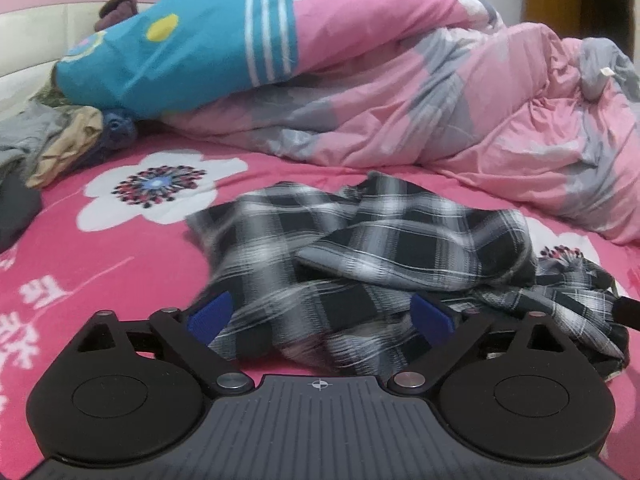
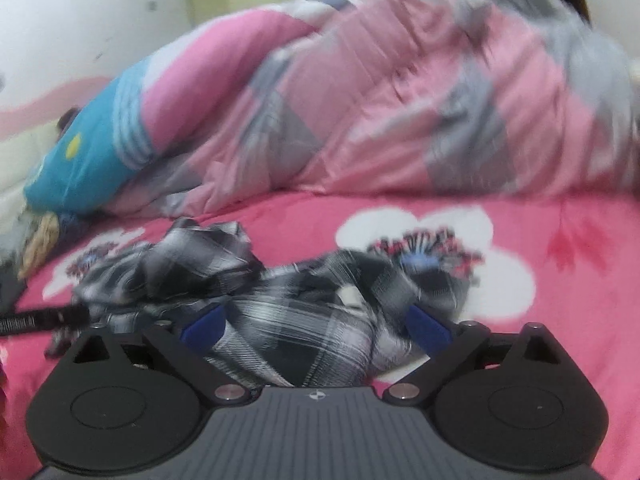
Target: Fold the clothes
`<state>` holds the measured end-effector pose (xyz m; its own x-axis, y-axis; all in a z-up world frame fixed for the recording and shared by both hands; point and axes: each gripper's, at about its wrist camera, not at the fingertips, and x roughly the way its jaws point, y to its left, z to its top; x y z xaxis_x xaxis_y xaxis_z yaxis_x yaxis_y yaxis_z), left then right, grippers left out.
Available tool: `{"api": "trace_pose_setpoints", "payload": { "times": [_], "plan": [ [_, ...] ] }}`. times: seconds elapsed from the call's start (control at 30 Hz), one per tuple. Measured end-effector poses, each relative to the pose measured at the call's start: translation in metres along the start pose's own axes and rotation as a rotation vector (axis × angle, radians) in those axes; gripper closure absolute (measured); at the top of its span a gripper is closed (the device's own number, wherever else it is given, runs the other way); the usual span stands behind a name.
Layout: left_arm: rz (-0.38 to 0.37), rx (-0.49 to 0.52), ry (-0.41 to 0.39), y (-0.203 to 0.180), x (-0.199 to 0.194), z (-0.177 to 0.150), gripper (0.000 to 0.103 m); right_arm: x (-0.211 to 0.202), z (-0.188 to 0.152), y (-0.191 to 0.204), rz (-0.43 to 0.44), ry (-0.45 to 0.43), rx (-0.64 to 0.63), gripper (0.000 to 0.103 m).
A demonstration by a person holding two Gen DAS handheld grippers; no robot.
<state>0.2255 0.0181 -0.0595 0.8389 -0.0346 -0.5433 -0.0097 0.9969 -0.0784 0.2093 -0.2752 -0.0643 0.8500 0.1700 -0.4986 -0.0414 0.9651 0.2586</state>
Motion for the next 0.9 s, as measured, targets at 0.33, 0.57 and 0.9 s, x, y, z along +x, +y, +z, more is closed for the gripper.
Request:
{"api": "trace_pose_setpoints", "payload": {
  "times": [0.33,0.57,0.9],
  "plan": [
    [-0.053,0.192,-0.028,-0.024,-0.02,-0.025,0.044,-0.007,-0.02,-0.014,0.197,0.078,0.14,0.087],
    [-0.19,0.16,-0.028,-0.023,-0.062,-0.032,0.044,-0.051,-0.042,0.011,0.402,0.093,0.132,0.09],
    [-0.28,0.115,-0.002,-0.007,-0.11,-0.04,0.04,-0.123,-0.1,0.045,0.645,0.3,0.004,0.091]
  ]
}}
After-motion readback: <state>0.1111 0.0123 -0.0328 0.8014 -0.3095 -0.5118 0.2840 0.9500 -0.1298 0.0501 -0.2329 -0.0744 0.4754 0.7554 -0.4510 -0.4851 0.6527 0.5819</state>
